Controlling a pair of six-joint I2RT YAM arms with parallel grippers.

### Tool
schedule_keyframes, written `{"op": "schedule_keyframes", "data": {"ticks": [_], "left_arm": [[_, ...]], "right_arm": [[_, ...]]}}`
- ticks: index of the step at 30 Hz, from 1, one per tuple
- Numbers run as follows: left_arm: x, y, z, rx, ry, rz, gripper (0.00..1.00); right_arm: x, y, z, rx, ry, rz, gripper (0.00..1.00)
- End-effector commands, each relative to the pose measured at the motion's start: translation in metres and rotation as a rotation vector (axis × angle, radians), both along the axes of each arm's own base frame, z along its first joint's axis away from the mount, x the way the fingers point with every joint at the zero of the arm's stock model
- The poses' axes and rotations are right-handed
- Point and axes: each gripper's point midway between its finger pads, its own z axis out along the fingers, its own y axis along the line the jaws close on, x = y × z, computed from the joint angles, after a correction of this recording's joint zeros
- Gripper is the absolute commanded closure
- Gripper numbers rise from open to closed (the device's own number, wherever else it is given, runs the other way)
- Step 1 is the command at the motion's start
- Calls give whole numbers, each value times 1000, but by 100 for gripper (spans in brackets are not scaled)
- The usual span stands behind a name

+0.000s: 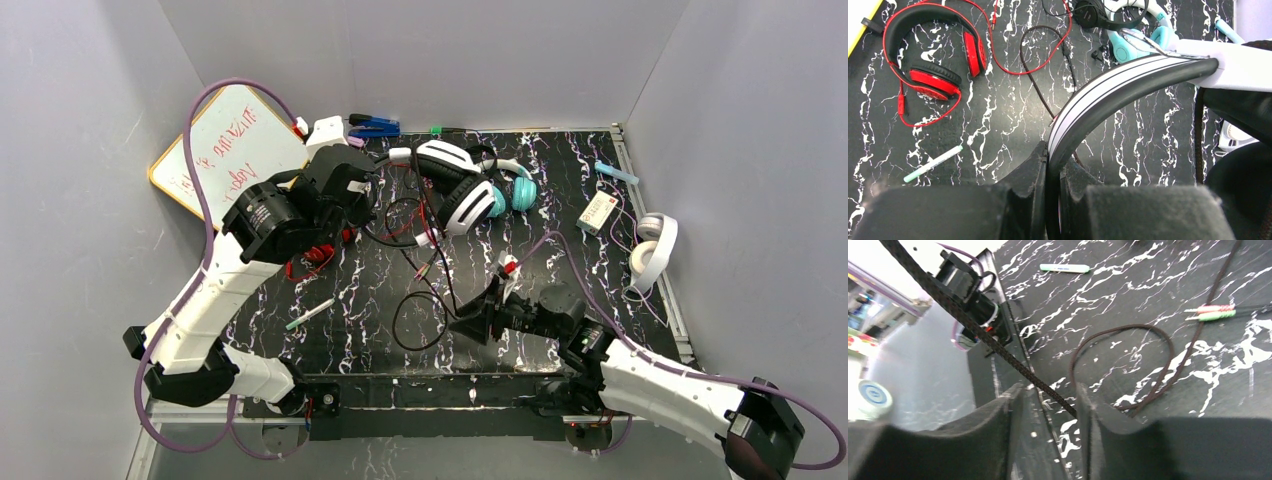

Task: Wrap the headphones
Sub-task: Wrap the headphones cable around the headphones.

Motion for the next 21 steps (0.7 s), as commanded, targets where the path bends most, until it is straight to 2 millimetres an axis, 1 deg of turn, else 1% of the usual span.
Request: {"op": "schedule_keyframes", "data": {"ticks": [1,2,3,5,8,14,15,18,20,21], "left_arm": [[-4,-6,28,-126,-45,-5,100],[-4,-7,27,-125,-41,-9,100],[-4,-7,28,-127,-41,-12,100],[-5,-9,30,-137,-43,-19,100],[-5,-11,33,-150,-49,-24,100],[-4,-14,36,-160,-49,-29,100],[-4,-16,37,-165,-47,-36,100],[-5,-20,37,-179,-41,-52,100],[-6,-19,38,-182,-42,-52,100],[-6,-18,39,-183,-43,-51,100]], "right_arm": [[12,0,19,69,-245,-20,39],[14,-1,20,74,-284,-26,18],[16,-3,20,78,-327,-30,4],[17,-5,19,82,-414,-28,1],[27,-8,18,67,-462,-76,3],[46,-5,18,45,-490,-146,7],[47,-4,17,46,-495,-147,10],[45,-1,13,41,-499,-123,24],[43,1,10,37,-488,-107,32],[43,2,8,36,-480,-103,37]]}}
